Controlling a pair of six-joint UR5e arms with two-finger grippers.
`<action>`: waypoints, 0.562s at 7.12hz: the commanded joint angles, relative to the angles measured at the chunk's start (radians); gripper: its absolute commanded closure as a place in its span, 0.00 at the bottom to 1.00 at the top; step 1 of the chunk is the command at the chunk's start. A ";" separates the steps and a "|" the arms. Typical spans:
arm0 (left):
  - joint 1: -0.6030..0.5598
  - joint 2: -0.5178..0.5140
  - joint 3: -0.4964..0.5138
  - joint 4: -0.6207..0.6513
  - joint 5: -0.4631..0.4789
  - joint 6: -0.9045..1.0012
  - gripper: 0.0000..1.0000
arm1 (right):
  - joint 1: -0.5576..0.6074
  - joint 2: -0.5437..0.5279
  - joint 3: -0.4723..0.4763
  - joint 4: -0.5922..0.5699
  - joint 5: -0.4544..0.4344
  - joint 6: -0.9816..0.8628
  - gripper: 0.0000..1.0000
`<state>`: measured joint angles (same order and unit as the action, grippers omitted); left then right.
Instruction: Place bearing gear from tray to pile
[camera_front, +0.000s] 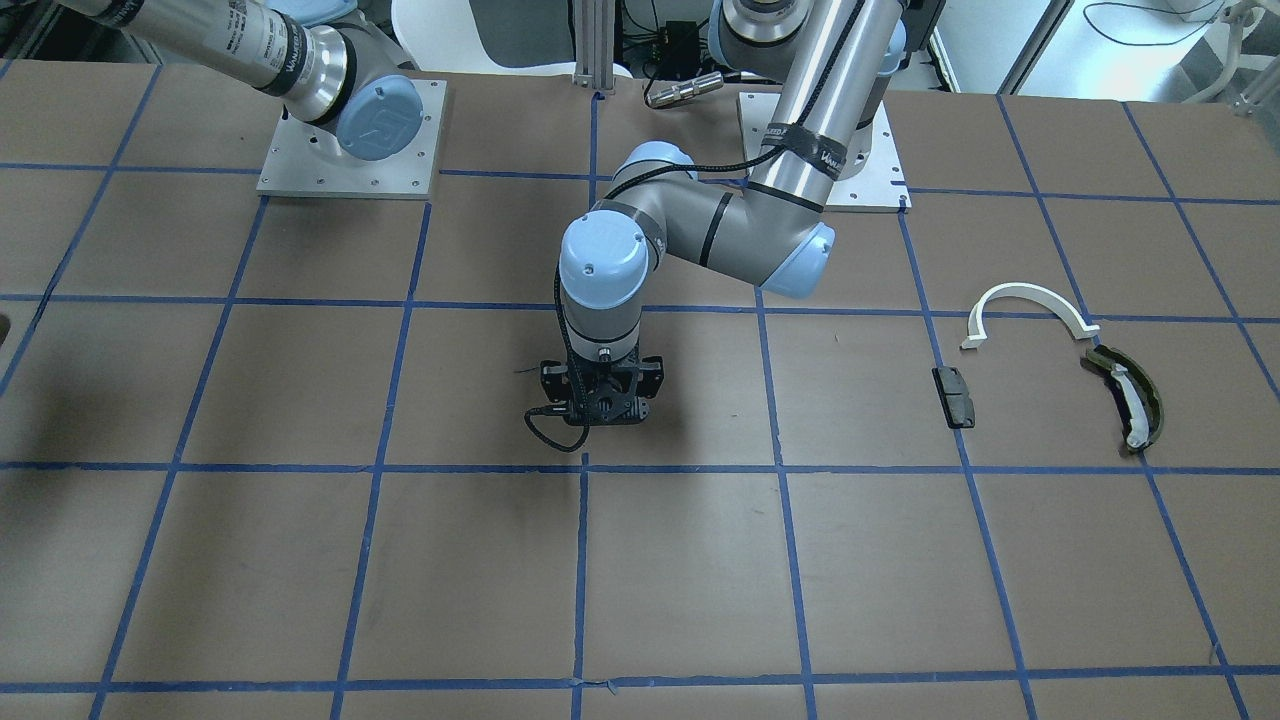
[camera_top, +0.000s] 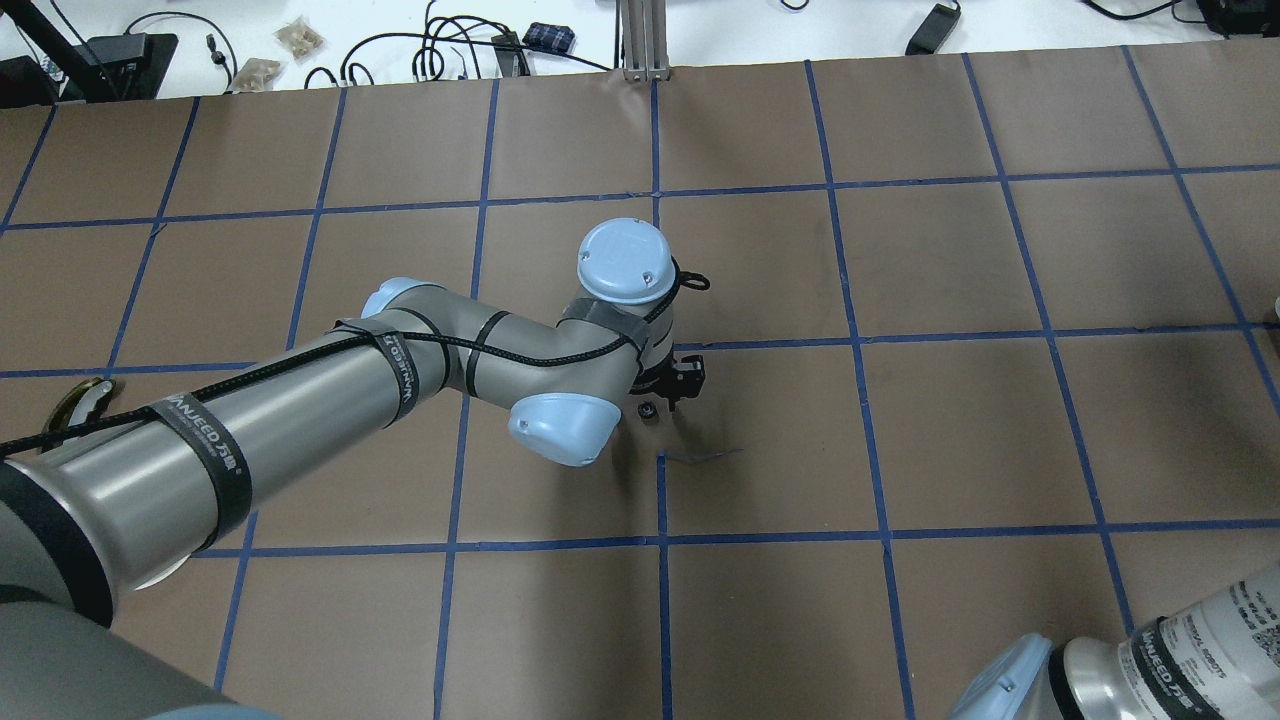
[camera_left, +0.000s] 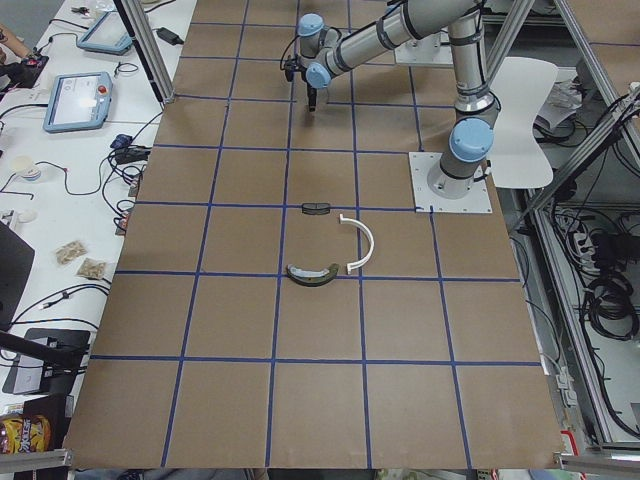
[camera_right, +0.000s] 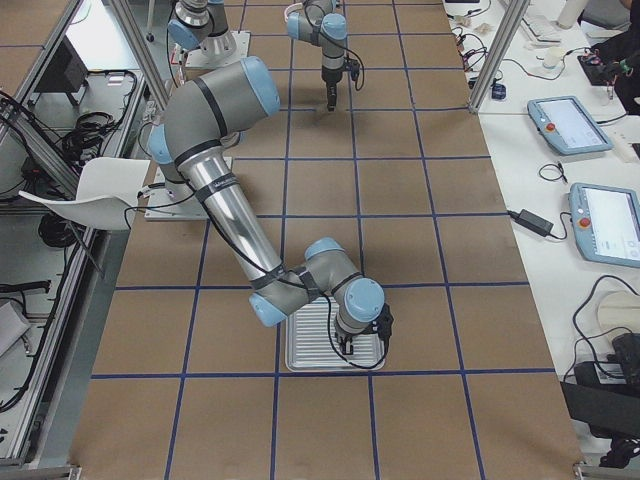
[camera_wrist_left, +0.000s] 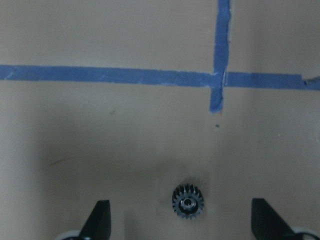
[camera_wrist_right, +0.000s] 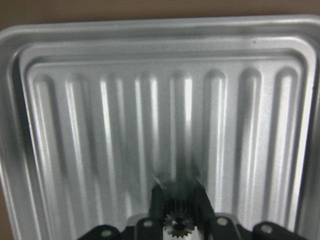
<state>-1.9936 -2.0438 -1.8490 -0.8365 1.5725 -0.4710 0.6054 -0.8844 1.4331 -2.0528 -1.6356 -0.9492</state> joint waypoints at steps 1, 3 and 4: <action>-0.007 0.002 -0.004 -0.010 0.004 0.006 0.91 | 0.020 -0.077 -0.002 0.051 -0.021 0.062 1.00; 0.004 0.036 0.005 -0.019 0.010 0.032 1.00 | 0.130 -0.177 -0.002 0.156 -0.044 0.162 1.00; 0.043 0.078 0.014 -0.100 0.015 0.082 1.00 | 0.204 -0.211 0.000 0.248 -0.037 0.305 1.00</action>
<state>-1.9831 -2.0067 -1.8435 -0.8728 1.5827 -0.4340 0.7278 -1.0463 1.4316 -1.8998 -1.6711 -0.7771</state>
